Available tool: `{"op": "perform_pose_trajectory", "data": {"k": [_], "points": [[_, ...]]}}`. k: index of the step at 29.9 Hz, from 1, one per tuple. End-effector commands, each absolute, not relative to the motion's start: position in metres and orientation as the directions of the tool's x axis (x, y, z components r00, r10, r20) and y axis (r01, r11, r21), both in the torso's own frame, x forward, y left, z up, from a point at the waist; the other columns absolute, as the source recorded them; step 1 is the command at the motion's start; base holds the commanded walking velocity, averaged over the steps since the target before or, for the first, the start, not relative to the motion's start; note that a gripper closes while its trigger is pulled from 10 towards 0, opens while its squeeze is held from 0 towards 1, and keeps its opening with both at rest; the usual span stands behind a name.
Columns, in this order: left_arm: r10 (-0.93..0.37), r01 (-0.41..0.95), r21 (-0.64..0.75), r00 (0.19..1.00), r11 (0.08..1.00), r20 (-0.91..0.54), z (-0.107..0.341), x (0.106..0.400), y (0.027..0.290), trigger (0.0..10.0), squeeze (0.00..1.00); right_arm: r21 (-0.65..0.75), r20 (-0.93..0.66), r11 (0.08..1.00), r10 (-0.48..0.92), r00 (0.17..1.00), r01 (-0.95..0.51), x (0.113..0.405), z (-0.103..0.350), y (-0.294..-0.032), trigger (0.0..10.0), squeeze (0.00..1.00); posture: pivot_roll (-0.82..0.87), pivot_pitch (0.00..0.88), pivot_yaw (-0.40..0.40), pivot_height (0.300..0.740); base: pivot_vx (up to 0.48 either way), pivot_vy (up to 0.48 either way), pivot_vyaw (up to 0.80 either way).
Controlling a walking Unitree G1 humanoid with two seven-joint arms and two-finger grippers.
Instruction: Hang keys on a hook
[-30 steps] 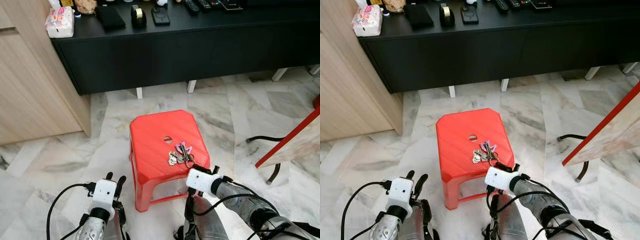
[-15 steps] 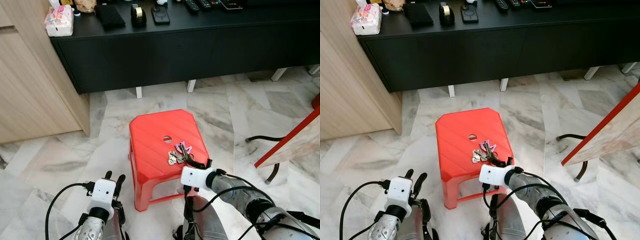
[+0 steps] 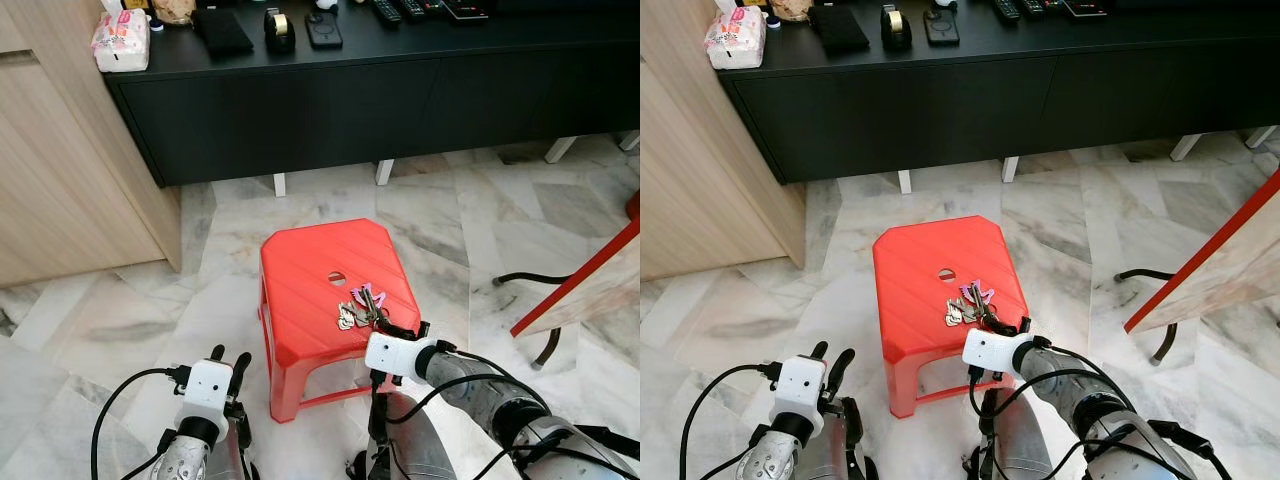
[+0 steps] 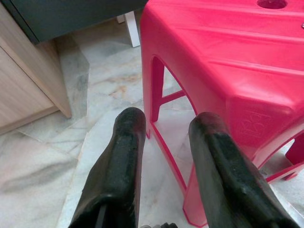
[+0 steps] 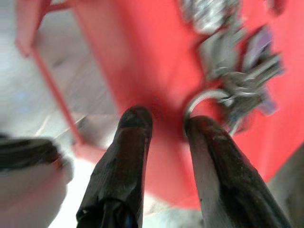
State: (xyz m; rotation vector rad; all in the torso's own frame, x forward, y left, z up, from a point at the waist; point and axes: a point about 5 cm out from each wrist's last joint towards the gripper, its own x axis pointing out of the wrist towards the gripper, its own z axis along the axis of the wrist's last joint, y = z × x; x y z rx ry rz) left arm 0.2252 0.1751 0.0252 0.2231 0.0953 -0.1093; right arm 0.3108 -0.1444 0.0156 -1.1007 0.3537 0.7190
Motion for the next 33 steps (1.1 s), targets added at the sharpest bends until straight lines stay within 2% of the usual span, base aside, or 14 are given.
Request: {"op": "perform_pose_trajectory", "data": {"k": [1, 7, 18, 25, 27, 33], "points": [[-0.105, 0.134, 0.217, 0.985, 0.967, -0.140, 0.020, 0.219, 0.173, 10.0, 0.00, -0.640, -0.643, 0.279, 0.315, 0.698, -0.716, 0.301, 0.004, -0.153, 10.0, 0.00, 0.04, 0.245, -0.096, 0.602, 0.000, 0.000, 0.00], [-0.118, 0.150, 0.224, 0.982, 0.963, -0.150, 0.019, 0.211, 0.174, 10.0, 0.00, -0.617, -0.642, 0.361, 0.282, 0.713, -0.699, 0.303, 0.005, -0.159, 10.0, 0.00, 0.05, 0.257, -0.095, 0.602, 0.000, 0.000, 0.00], [-0.118, 0.152, 0.229, 0.981, 0.961, -0.155, 0.020, 0.210, 0.174, 10.0, 0.00, -0.671, -0.577, 0.358, 0.299, 0.760, -0.650, 0.320, 0.024, -0.155, 10.0, 0.00, 0.05, 0.271, -0.096, 0.602, 0.000, 0.000, 0.00], [-0.129, 0.167, 0.229, 0.977, 0.959, -0.170, 0.018, 0.208, 0.172, 10.0, 0.00, -0.676, -0.577, 0.353, 0.292, 0.763, -0.647, 0.321, 0.025, -0.155, 10.0, 0.00, 0.05, 0.280, -0.098, 0.602, 0.000, 0.000, 0.00], [-0.131, 0.169, 0.229, 0.976, 0.959, -0.172, 0.018, 0.206, 0.171, 10.0, 0.00, -0.676, -0.578, 0.352, 0.292, 0.762, -0.647, 0.321, 0.025, -0.156, 0.0, 0.00, 0.05, 0.281, -0.098, 0.602, 0.000, 0.000, 0.00], [-0.128, 0.167, 0.231, 0.976, 0.959, -0.173, 0.018, 0.205, 0.171, 10.0, 0.00, -0.670, -0.584, 0.348, 0.298, 0.755, -0.656, 0.320, 0.024, -0.156, 0.0, 0.00, 0.05, 0.281, -0.098, 0.602, 0.000, 0.000, 0.00]]}}
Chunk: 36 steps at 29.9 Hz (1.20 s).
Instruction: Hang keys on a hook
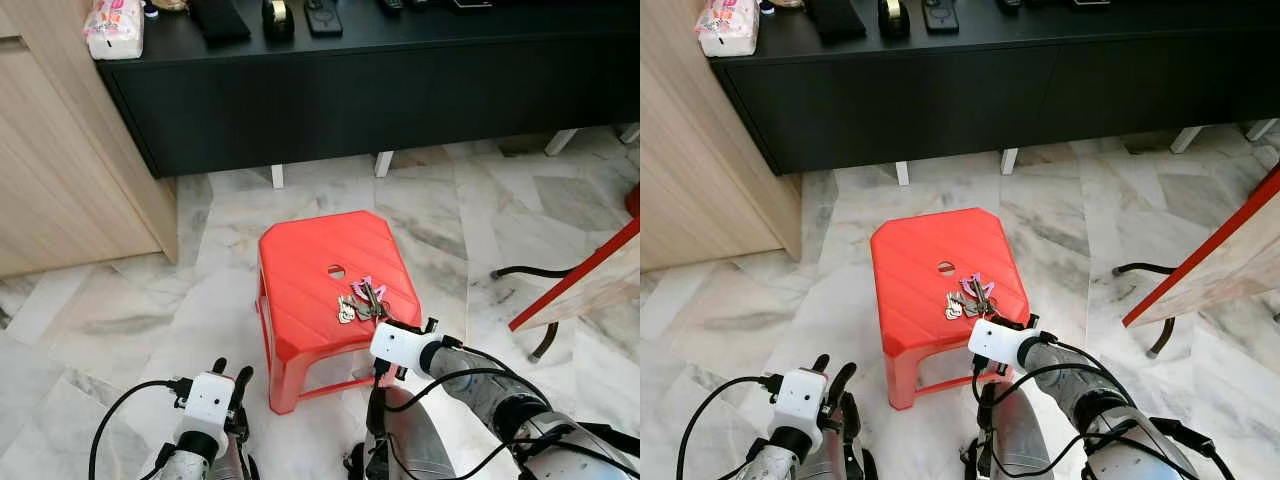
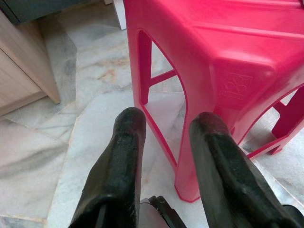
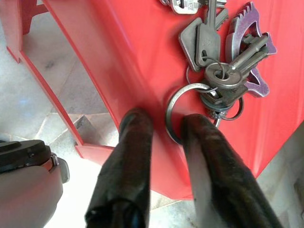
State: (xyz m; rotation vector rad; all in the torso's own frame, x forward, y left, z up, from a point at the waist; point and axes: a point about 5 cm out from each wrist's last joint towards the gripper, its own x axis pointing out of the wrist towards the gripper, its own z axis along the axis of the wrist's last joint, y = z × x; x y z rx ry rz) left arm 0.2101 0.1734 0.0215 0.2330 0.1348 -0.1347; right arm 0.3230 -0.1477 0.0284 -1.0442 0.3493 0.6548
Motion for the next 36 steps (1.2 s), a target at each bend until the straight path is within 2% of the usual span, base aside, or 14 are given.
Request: {"op": "perform_pose_trajectory", "data": {"k": [1, 22, 27, 28, 30, 33, 35, 36], "points": [[-0.128, 0.167, 0.231, 0.977, 0.958, -0.173, 0.018, 0.205, 0.172, 10.0, 0.00, -0.669, -0.584, 0.348, 0.301, 0.754, -0.657, 0.320, 0.024, -0.156, 0.0, 0.00, 0.05, 0.279, -0.098, 0.602, 0.000, 0.000, 0.00], [-0.127, 0.171, 0.238, 0.974, 0.956, -0.189, 0.014, 0.212, 0.171, 10.0, 0.00, -0.690, -0.526, 0.386, 0.313, 0.791, -0.612, 0.327, 0.033, -0.150, 0.0, 0.00, 0.06, 0.233, -0.101, 0.602, 0.000, 0.000, 0.00], [-0.118, 0.165, 0.244, 0.973, 0.956, -0.198, 0.010, 0.217, 0.173, 10.0, 0.00, -0.698, -0.393, 0.508, 0.318, 0.863, -0.505, 0.339, 0.051, -0.147, 0.0, 0.00, 0.05, 0.204, -0.104, 0.602, 0.000, 0.000, 0.00], [-0.118, 0.165, 0.244, 0.973, 0.956, -0.198, 0.010, 0.217, 0.173, 10.0, 0.00, -0.698, -0.393, 0.508, 0.318, 0.863, -0.505, 0.339, 0.051, -0.147, 0.0, 0.00, 0.05, 0.204, -0.104, 0.602, 0.000, 0.000, 0.00], [-0.114, 0.165, 0.244, 0.972, 0.956, -0.207, 0.008, 0.220, 0.173, 10.0, 0.00, -0.660, -0.345, 0.597, 0.299, 0.890, -0.456, 0.343, 0.058, -0.148, 0.0, 0.00, 0.04, 0.188, -0.105, 0.602, 0.000, 0.000, 0.00], [-0.110, 0.163, 0.246, 0.970, 0.955, -0.216, 0.006, 0.223, 0.173, 10.0, 0.00, -0.612, -0.288, 0.684, 0.275, 0.917, -0.398, 0.350, 0.069, -0.151, 0.0, 0.00, 0.04, 0.172, -0.105, 0.602, 0.000, 0.000, 0.00], [-0.109, 0.163, 0.246, 0.970, 0.955, -0.218, 0.005, 0.225, 0.174, 10.0, 0.00, -0.596, -0.280, 0.702, 0.273, 0.920, -0.390, 0.351, 0.071, -0.152, 0.0, 0.00, 0.04, 0.163, -0.105, 0.602, 0.000, 0.000, 0.00], [-0.108, 0.163, 0.247, 0.969, 0.955, -0.222, 0.003, 0.225, 0.174, 10.0, 0.00, -0.547, -0.257, 0.748, 0.278, 0.926, -0.376, 0.353, 0.075, -0.152, 0.0, 0.00, 0.03, 0.153, -0.105, 0.602, 0.000, 0.000, 0.00]]}}
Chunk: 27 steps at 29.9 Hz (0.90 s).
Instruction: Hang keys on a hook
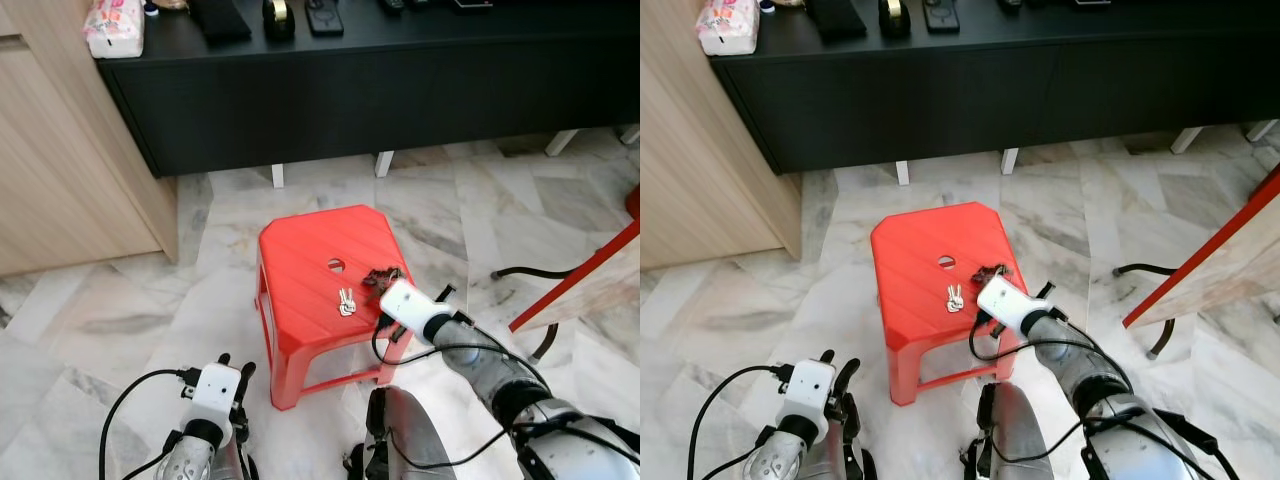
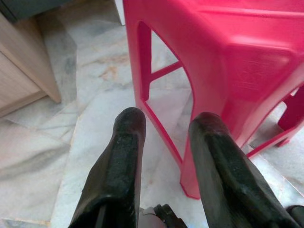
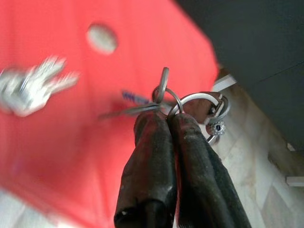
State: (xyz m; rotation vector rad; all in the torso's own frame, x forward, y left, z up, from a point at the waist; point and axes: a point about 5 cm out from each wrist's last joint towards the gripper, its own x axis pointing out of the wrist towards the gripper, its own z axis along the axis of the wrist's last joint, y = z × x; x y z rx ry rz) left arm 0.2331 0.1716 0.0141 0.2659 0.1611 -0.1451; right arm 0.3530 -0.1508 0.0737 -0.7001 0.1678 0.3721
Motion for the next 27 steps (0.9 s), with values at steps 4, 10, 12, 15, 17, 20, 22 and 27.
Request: {"op": "perform_pose_trajectory", "data": {"k": [4, 10, 12, 15, 17, 20, 22, 27], "points": [[-0.107, 0.164, 0.249, 0.968, 0.955, -0.227, 0.001, 0.228, 0.174, 10.0, 0.00, -0.460, -0.216, 0.813, 0.286, 0.934, -0.355, 0.353, 0.078, -0.153, 0.0, 0.00, 0.03, 0.135, -0.104, 0.602, 0.000, 0.000, 0.00], [-0.106, 0.167, 0.261, 0.966, 0.951, -0.235, -0.002, 0.236, 0.174, 10.0, 0.00, -0.288, -0.060, 0.918, 0.267, 0.962, -0.273, 0.356, 0.095, -0.158, 0.0, 0.00, 0.03, 0.073, -0.098, 0.602, 0.000, 0.000, 0.00], [-0.106, 0.168, 0.267, 0.967, 0.949, -0.234, -0.001, 0.239, 0.174, 10.0, 0.00, -0.178, -0.008, 0.950, 0.258, 0.966, -0.255, 0.359, 0.103, -0.159, 0.0, 0.00, 0.03, 0.049, -0.097, 0.602, 0.000, 0.000, 0.00], [-0.111, 0.173, 0.273, 0.967, 0.946, -0.230, -0.001, 0.241, 0.174, 10.0, 0.00, -0.082, 0.005, 0.969, 0.236, 0.972, -0.235, 0.361, 0.106, -0.161, 0.0, 0.00, 0.03, 0.037, -0.096, 0.602, 0.000, 0.000, 0.00], [-0.116, 0.180, 0.284, 0.966, 0.942, -0.229, 0.000, 0.245, 0.174, 10.0, 0.00, 0.055, 0.015, 0.979, 0.196, 0.980, -0.197, 0.364, 0.109, -0.164, 0.0, 0.00, 0.03, 0.022, -0.095, 0.602, 0.000, 0.000, 0.00], [-0.114, 0.178, 0.290, 0.967, 0.940, -0.227, 0.001, 0.248, 0.176, 10.0, 0.00, 0.269, -0.030, 0.954, 0.146, 0.989, -0.133, 0.367, 0.105, -0.167, 0.0, 0.00, 0.03, 0.009, -0.092, 0.602, 0.000, 0.000, 0.00], [-0.109, 0.174, 0.295, 0.969, 0.940, -0.223, 0.001, 0.251, 0.179, 10.0, 0.00, 0.198, -0.083, 0.971, 0.150, 0.985, -0.132, 0.365, 0.098, -0.167, 8.3, 0.00, 0.04, 0.004, -0.092, 0.602, 0.000, 0.000, 0.00], [-0.104, 0.170, 0.301, 0.969, 0.938, -0.224, 0.002, 0.255, 0.181, 10.0, 0.00, 0.166, -0.046, 0.974, 0.161, 0.986, -0.152, 0.363, 0.099, -0.168, 10.0, 0.00, 0.03, 0.000, -0.088, 0.602, 0.000, 0.000, 0.00]]}}
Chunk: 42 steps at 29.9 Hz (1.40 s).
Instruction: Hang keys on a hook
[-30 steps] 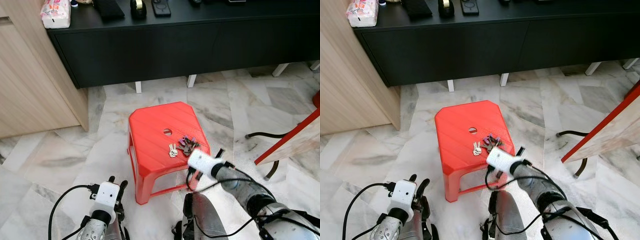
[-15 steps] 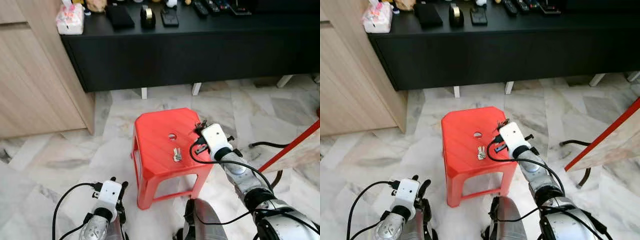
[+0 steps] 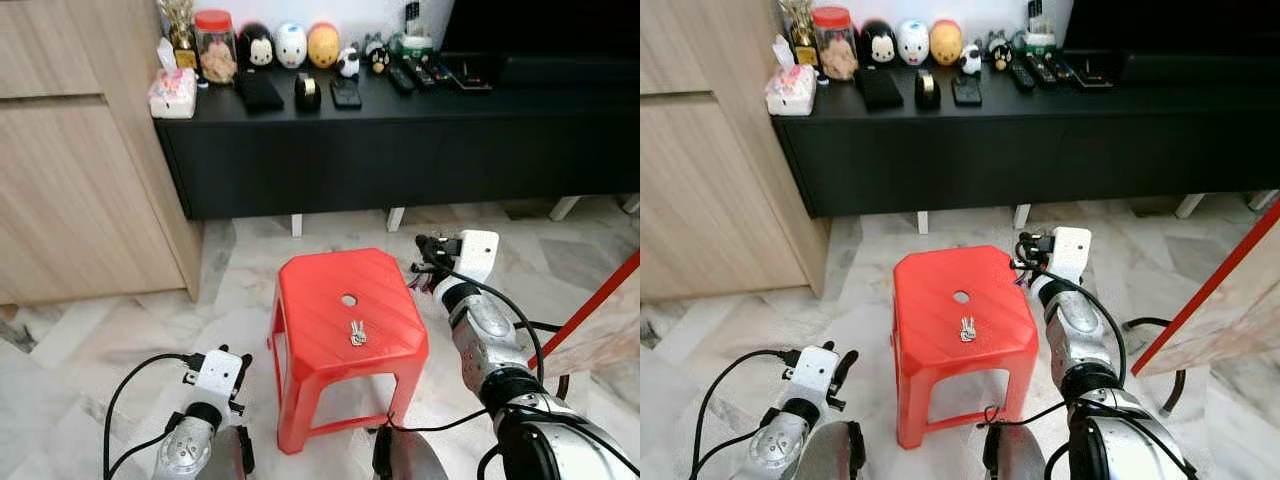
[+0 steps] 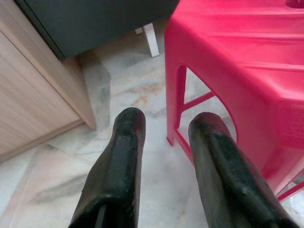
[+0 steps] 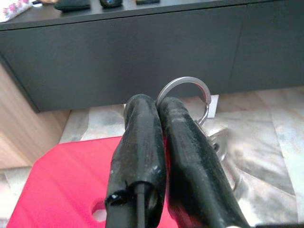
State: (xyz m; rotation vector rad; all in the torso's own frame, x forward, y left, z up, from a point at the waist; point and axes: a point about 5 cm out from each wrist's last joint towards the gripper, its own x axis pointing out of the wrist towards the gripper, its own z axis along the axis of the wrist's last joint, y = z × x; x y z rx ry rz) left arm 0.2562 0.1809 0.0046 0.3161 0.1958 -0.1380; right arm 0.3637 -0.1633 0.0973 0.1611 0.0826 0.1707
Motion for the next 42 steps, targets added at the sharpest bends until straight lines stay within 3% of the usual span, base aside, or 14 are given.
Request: {"op": "perform_pose_trajectory", "data": {"k": [1, 3, 6, 16, 27, 42], "points": [[-0.105, 0.171, 0.303, 0.969, 0.938, -0.223, 0.002, 0.255, 0.180, 10.0, 0.00, 0.223, -0.041, 0.967, 0.136, 0.990, -0.123, 0.364, 0.100, -0.171, 10.0, 0.00, 0.03, 0.000, -0.086, 0.602, 0.000, 0.000, 0.00], [-0.107, 0.173, 0.305, 0.969, 0.937, -0.222, 0.002, 0.256, 0.180, 10.0, 0.00, 0.288, -0.039, 0.952, 0.121, 0.992, -0.105, 0.363, 0.099, -0.173, 10.0, 0.00, 0.03, 0.000, -0.084, 0.602, 0.000, 0.000, 0.00], [-0.109, 0.176, 0.307, 0.969, 0.935, -0.223, 0.003, 0.259, 0.179, 10.0, 0.00, 0.192, 0.006, 0.968, 0.162, 0.987, -0.160, 0.362, 0.104, -0.171, 10.0, 0.00, 0.03, 0.000, -0.080, 0.602, 0.000, 0.000, 0.00], [-0.099, 0.169, 0.303, 0.967, 0.938, -0.234, -0.002, 0.256, 0.180, 10.0, 0.00, -0.002, 0.159, 0.990, 0.138, 0.978, -0.140, 0.347, 0.112, -0.174, 10.0, 0.00, 0.02, 0.000, -0.086, 0.602, 0.000, 0.000, 0.00], [-0.097, 0.168, 0.275, 0.962, 0.947, -0.255, -0.008, 0.251, 0.177, 10.0, 0.00, 0.017, 0.141, 0.992, 0.125, 0.982, -0.129, 0.327, 0.095, -0.179, 10.0, 0.00, 0.00, 0.000, -0.076, 0.602, 0.000, 0.000, 0.00], [-0.084, 0.171, 0.267, 0.947, 0.949, -0.309, -0.019, 0.242, 0.181, 10.0, 0.00, 0.037, 0.154, 0.993, 0.107, 0.982, -0.114, 0.327, 0.101, -0.175, 10.0, 0.00, 0.01, 0.000, -0.073, 0.695, 0.000, 0.000, 0.00]]}}
